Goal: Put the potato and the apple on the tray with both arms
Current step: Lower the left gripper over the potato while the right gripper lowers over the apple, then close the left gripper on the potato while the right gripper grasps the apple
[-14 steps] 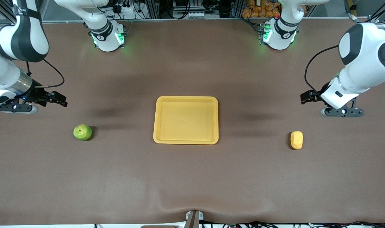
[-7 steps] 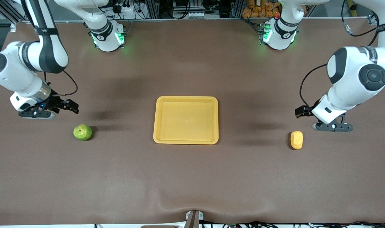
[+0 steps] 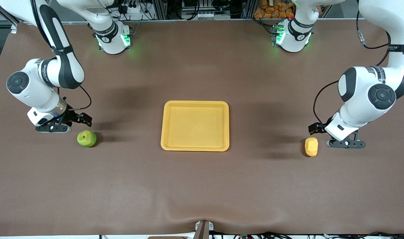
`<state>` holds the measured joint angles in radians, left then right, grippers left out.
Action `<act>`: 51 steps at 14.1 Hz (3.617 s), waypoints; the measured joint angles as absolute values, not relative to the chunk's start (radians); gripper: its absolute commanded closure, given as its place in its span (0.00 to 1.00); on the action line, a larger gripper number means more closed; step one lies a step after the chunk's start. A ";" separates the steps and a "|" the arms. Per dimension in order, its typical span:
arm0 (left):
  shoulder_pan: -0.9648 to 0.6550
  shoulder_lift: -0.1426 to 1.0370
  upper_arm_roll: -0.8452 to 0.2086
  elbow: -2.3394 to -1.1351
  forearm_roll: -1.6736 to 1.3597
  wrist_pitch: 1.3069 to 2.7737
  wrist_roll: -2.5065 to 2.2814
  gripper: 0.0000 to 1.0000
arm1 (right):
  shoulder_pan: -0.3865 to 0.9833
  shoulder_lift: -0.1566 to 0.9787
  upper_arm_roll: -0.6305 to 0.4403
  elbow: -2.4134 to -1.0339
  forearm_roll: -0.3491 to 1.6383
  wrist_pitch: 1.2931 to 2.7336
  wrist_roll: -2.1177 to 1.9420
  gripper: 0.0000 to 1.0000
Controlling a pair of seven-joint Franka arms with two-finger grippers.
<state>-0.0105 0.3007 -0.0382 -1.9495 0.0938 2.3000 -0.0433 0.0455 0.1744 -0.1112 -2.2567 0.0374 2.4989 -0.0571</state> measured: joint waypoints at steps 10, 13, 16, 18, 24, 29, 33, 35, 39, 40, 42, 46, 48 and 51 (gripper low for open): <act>0.012 0.440 -0.035 -1.924 0.135 2.459 -0.042 0.03 | -0.006 0.282 -0.114 -2.139 0.038 2.504 -0.104 0.00; 0.019 0.485 -0.035 -1.923 0.136 2.516 -0.041 0.06 | -0.006 0.341 -0.110 -2.098 0.038 2.505 -0.103 0.00; 0.025 0.514 -0.035 -1.920 0.136 2.533 -0.040 0.08 | -0.005 0.406 -0.104 -2.053 0.106 2.510 -0.103 0.00; 0.025 0.520 -0.036 -1.918 0.136 2.534 -0.040 0.13 | -0.005 0.426 -0.104 -2.037 0.138 2.510 -0.103 0.00; 0.023 0.532 -0.041 -1.918 0.137 2.534 -0.039 0.17 | -0.006 0.450 -0.104 -2.030 0.156 2.511 -0.103 0.00; 0.023 0.544 -0.042 -1.918 0.137 2.534 -0.039 0.26 | -0.006 0.476 -0.104 -2.028 0.158 2.513 -0.103 0.00; 0.023 0.552 -0.042 -1.918 0.137 2.534 -0.035 0.35 | -0.006 0.505 -0.104 -2.028 0.160 2.527 -0.103 0.00; 0.023 0.553 -0.042 -1.918 0.137 2.534 -0.033 0.55 | -0.006 0.523 -0.104 -2.027 0.160 2.531 -0.103 0.50; 0.021 0.554 -0.045 -1.915 0.138 2.534 -0.029 0.69 | -0.006 0.535 -0.098 -2.025 0.161 2.532 -0.103 1.00; 0.020 0.554 -0.046 -1.915 0.138 2.534 -0.028 0.69 | -0.006 0.535 -0.094 -2.025 0.161 2.532 -0.103 1.00; 0.017 0.554 -0.049 -1.912 0.138 2.534 -0.025 0.72 | -0.005 0.534 -0.083 -2.022 0.161 2.533 -0.125 1.00; 0.016 0.545 -0.081 -1.903 0.138 2.505 -0.025 0.78 | -0.007 0.505 -0.076 -1.998 0.161 2.514 -0.256 1.00; 0.016 0.524 -0.095 -1.895 0.138 2.460 -0.025 0.80 | -0.012 0.472 -0.077 -1.996 0.162 2.485 -0.321 1.00; 0.006 0.481 -0.125 -1.886 0.138 2.384 -0.025 0.80 | -0.020 0.413 -0.078 -1.996 0.162 2.414 -0.411 1.00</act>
